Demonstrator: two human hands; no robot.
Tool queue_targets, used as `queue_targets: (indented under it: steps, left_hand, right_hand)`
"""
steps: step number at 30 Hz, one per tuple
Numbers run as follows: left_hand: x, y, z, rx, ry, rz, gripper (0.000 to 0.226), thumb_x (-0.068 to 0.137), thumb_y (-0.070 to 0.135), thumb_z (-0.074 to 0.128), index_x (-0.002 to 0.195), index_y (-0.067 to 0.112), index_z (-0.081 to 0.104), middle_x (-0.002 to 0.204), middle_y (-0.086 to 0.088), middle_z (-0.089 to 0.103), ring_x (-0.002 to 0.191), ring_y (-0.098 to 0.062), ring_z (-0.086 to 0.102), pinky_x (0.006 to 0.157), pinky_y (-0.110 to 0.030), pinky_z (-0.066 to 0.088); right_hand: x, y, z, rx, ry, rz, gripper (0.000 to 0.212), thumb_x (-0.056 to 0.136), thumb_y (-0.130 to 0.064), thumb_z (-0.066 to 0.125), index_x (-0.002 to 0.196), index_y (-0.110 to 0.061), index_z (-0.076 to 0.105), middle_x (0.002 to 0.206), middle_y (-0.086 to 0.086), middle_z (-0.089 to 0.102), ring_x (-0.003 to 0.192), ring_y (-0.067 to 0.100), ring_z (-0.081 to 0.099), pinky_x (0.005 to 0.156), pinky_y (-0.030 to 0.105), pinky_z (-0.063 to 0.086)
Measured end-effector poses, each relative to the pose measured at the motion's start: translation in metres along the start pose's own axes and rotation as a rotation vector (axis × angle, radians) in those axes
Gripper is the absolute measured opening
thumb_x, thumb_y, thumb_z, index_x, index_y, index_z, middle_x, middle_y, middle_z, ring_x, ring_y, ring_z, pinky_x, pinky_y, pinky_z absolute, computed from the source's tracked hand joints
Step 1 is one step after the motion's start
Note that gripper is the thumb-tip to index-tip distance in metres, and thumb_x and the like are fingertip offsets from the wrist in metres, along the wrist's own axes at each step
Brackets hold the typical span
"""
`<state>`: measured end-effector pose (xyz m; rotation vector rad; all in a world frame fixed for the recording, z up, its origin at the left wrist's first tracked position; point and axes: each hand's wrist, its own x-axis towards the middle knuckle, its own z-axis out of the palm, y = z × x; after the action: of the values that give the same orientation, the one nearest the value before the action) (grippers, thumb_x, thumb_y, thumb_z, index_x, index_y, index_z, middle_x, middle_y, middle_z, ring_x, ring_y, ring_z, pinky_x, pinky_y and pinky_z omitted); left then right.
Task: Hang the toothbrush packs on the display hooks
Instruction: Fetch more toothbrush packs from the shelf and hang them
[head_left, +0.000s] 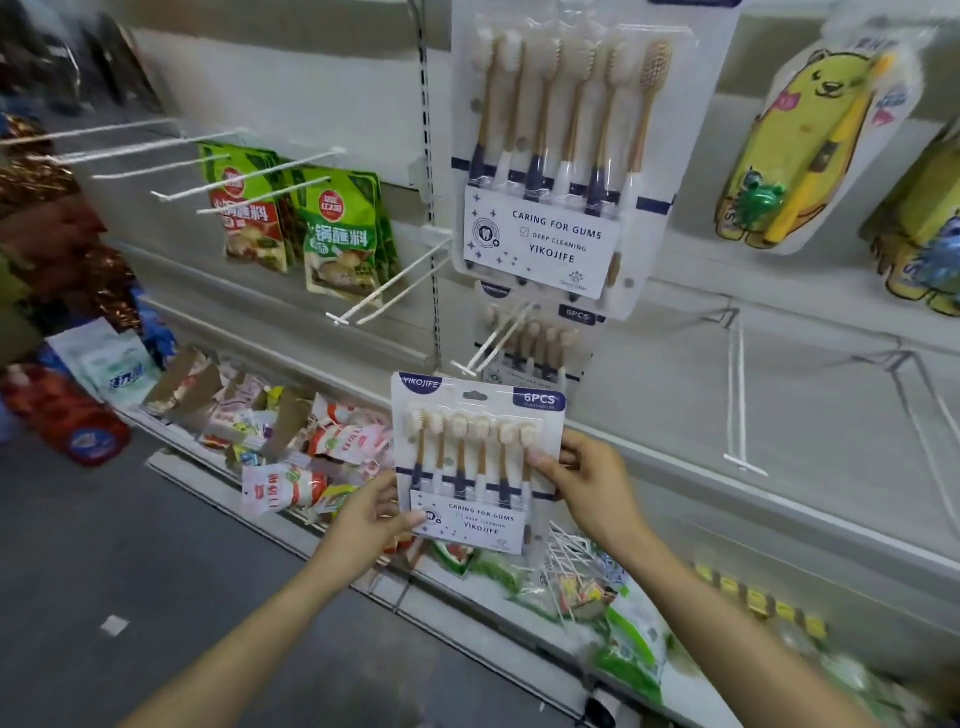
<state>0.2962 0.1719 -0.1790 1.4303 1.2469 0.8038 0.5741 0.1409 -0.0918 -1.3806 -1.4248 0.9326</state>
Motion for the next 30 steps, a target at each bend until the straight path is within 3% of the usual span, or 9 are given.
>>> queue_targets:
  steps: [6,8,13,17,22,26,30]
  left_hand:
    - [0.039,0.002,-0.029,0.07,-0.116,0.017,0.038,0.084,0.008,0.076,0.115,0.024,0.064,0.11,0.015,0.074,0.1,-0.006,0.068,0.091,-0.028,0.053]
    - [0.048,0.003,-0.035,0.096,-0.168,0.043,0.037,0.085,0.006,0.075,0.113,0.026,0.064,0.109,0.021,0.072,0.102,-0.002,0.067,0.087,-0.023,0.051]
    - [0.067,-0.004,-0.043,0.135,-0.285,0.092,0.039,0.086,0.008,0.075,0.119,0.025,0.063,0.116,0.012,0.072,0.108,-0.011,0.066,0.096,-0.038,0.053]
    - [0.084,0.0,-0.041,0.152,-0.326,0.12,0.036,0.088,0.015,0.074,0.116,0.035,0.062,0.112,0.028,0.069,0.106,0.005,0.062,0.091,-0.023,0.05]
    - [0.102,0.003,-0.042,0.144,-0.369,0.14,0.036,0.088,0.019,0.074,0.118,0.034,0.063,0.114,0.019,0.071,0.107,-0.004,0.065,0.094,-0.033,0.051]
    - [0.115,0.002,-0.043,0.147,-0.376,0.135,0.039,0.086,0.023,0.076,0.118,0.04,0.062,0.114,0.017,0.071,0.102,-0.01,0.068,0.094,-0.041,0.054]
    - [0.126,0.001,-0.043,0.139,-0.376,0.131,0.039,0.085,0.02,0.077,0.114,0.043,0.063,0.113,0.018,0.072,0.107,-0.013,0.066,0.095,-0.041,0.053]
  right_hand:
    - [0.011,-0.002,0.027,-0.03,0.103,0.038,0.023,0.094,-0.011,0.067,0.103,-0.032,0.071,0.09,-0.018,0.077,0.082,-0.002,0.071,0.066,0.013,0.049]
    - [0.01,0.0,0.034,-0.04,0.131,0.06,0.027,0.094,-0.01,0.066,0.101,-0.035,0.07,0.09,-0.019,0.076,0.084,-0.002,0.071,0.067,0.015,0.05]
    - [0.005,0.007,0.045,-0.056,0.217,0.111,0.027,0.095,-0.013,0.066,0.099,-0.039,0.07,0.095,-0.011,0.078,0.089,0.01,0.074,0.079,0.038,0.059]
    - [0.007,0.005,0.047,-0.053,0.276,0.106,0.02,0.095,-0.015,0.066,0.111,-0.024,0.072,0.101,-0.007,0.078,0.093,0.009,0.074,0.079,0.032,0.057]
    - [0.014,0.002,0.047,-0.034,0.331,0.114,0.022,0.096,-0.012,0.065,0.109,-0.028,0.07,0.099,-0.011,0.078,0.092,0.007,0.073,0.076,0.025,0.058]
    - [0.022,0.006,0.046,-0.043,0.355,0.128,0.021,0.095,-0.012,0.065,0.114,-0.018,0.071,0.1,-0.008,0.078,0.092,0.008,0.073,0.074,0.025,0.055]
    - [0.032,0.012,0.046,-0.039,0.367,0.144,0.022,0.095,-0.013,0.066,0.116,-0.017,0.071,0.101,-0.005,0.078,0.094,0.012,0.074,0.078,0.033,0.058]
